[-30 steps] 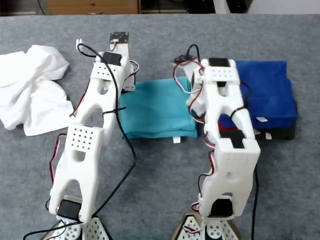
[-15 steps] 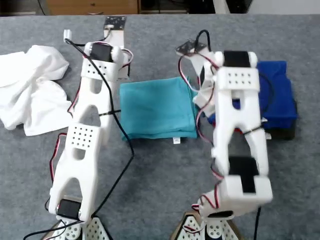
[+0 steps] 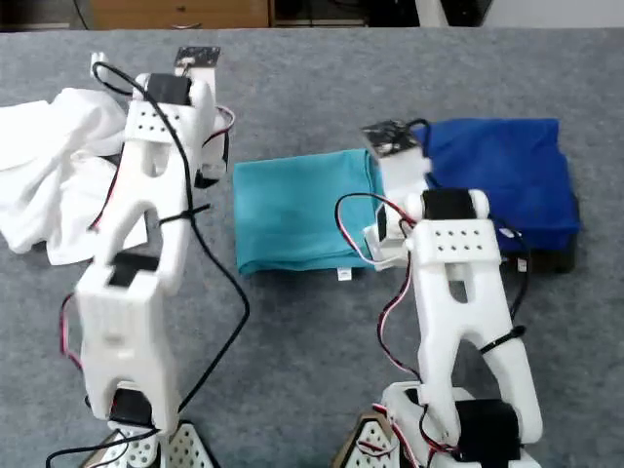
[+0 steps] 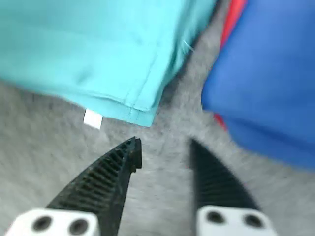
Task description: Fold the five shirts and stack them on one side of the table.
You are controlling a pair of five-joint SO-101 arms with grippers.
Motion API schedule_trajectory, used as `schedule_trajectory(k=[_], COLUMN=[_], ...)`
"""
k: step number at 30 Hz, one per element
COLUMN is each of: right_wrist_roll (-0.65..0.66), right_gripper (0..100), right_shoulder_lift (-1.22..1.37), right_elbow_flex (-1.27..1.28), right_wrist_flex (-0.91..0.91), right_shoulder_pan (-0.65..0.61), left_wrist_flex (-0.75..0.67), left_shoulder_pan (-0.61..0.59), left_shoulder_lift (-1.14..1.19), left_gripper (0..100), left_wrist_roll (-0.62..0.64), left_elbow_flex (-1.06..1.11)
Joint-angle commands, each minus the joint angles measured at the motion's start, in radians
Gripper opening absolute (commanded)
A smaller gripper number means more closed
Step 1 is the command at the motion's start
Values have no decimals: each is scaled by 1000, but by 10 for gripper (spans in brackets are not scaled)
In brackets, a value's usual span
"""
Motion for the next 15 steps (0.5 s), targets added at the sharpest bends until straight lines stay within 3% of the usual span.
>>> schedule_trajectory(k=[1, 7, 11, 15], right_wrist_roll=[-235, -476, -605, -651], right_gripper=[376, 379, 380, 380], right_shoulder_lift=[-31, 101, 254, 438], right_elbow_flex=[13, -1, -88, -205], right_wrist_flex=[-32, -135, -152, -152], right_shoulder_pan=[-64, -188, -225, -228], left_wrist_flex=[-279, -712, -822, -845], left_shoulder_pan=[-32, -41, -44, -44], left_shoulder_lift=[-314, -705, -909, -1041], left_gripper=[19, 19, 19, 19], left_wrist_roll=[-6, -66, -61, -61], left_elbow_flex=[563, 1290, 1562, 1656])
